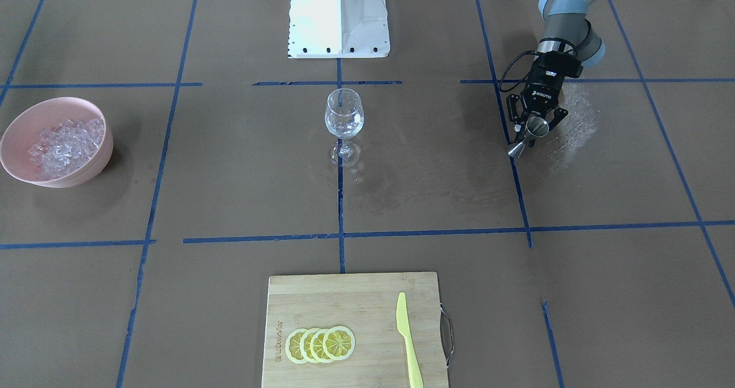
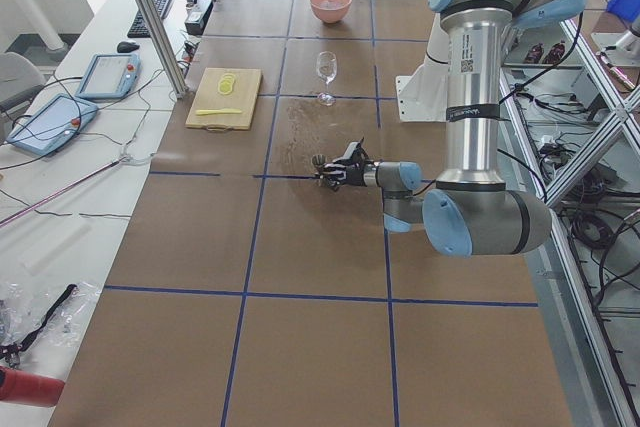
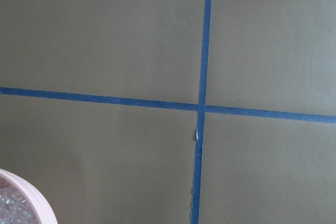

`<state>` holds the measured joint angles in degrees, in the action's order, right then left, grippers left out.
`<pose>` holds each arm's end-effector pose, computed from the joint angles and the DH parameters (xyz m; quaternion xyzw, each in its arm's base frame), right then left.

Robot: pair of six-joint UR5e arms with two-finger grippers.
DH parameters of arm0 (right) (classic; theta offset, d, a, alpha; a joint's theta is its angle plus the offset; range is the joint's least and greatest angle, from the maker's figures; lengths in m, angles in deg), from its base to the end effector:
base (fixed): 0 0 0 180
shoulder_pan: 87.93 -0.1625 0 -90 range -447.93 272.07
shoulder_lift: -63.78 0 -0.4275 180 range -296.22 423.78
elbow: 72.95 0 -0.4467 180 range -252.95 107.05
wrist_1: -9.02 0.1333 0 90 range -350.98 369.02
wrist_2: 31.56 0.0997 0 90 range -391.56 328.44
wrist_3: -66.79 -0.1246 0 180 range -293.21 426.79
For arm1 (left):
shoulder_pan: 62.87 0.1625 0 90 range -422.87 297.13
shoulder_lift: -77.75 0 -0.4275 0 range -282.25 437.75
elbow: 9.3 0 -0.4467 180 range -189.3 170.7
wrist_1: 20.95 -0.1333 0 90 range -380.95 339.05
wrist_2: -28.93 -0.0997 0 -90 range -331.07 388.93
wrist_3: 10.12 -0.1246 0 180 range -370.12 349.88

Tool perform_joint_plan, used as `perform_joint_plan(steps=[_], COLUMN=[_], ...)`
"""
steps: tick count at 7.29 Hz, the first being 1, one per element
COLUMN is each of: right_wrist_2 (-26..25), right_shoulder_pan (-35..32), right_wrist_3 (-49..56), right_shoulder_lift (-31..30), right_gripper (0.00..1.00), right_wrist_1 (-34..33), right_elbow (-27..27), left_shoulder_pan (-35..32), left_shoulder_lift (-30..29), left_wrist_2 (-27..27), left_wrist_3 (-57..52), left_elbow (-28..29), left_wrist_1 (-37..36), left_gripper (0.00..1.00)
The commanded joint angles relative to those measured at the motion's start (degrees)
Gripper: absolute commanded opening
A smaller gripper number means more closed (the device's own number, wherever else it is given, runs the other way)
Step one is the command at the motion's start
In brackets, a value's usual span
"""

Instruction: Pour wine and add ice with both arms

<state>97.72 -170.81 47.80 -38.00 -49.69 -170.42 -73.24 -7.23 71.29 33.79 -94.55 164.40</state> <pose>-0.0068 -0.4937 0.6553 0.1402 -0.3680 0.0167 0.9190 0.4456 -0.3106 0.5712 0.5551 0.4073 -0.0552 0.7231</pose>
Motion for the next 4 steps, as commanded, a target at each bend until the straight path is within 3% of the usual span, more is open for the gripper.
perform_joint_plan(steps=[1, 3, 4], right_wrist_2=[0.00, 0.00, 0.00], right_shoulder_pan=[0.00, 0.00, 0.00], right_wrist_3=[0.00, 0.00, -0.09], right_shoulder_lift=[0.00, 0.00, 0.00], right_gripper=[1.00, 1.00, 1.00], right_wrist_1=[0.00, 0.00, 0.00], right_elbow=[0.00, 0.00, 0.08], left_shoulder_pan=[0.00, -0.09, 0.00], left_shoulder_lift=[-0.01, -0.01, 0.08], left_wrist_2=[-0.18, -0.44, -4.62], left_wrist_3=[-0.32, -0.32, -0.41], left_elbow=[-0.18, -1.32, -2.11], left_wrist_1=[0.10, 0.54, 1.06], left_gripper=[0.99, 1.00, 1.00])
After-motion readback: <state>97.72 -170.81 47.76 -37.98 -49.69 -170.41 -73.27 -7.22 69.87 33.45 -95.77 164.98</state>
